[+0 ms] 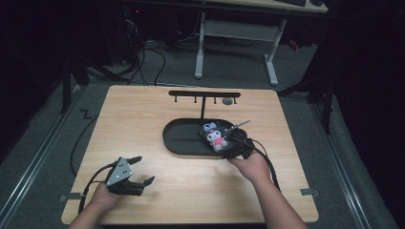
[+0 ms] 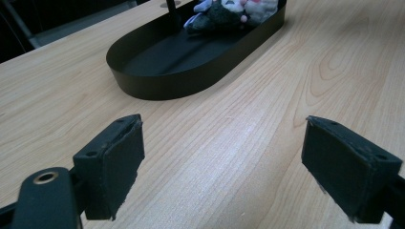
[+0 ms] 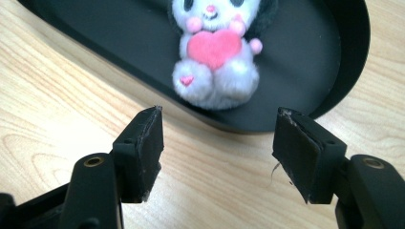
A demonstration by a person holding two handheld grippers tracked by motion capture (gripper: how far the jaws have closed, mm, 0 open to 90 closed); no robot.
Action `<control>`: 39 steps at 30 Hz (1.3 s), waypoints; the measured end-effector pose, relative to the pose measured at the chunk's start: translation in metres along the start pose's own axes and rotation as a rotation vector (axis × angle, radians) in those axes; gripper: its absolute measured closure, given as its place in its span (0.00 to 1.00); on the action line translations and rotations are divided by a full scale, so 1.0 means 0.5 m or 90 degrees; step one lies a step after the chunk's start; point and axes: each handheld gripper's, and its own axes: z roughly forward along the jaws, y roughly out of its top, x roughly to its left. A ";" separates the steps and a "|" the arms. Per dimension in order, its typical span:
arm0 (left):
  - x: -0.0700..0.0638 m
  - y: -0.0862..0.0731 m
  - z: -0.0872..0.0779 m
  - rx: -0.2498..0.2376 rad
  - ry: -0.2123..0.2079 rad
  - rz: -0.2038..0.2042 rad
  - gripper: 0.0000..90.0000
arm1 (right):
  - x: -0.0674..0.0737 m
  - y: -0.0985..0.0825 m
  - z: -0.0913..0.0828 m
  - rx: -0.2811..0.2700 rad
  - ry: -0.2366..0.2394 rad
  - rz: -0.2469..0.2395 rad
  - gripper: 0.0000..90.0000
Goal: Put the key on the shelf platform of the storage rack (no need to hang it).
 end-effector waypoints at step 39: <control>-0.006 0.001 0.002 0.012 0.015 0.006 0.17 | 0.010 -0.311 -0.042 -0.371 -0.022 0.093 0.25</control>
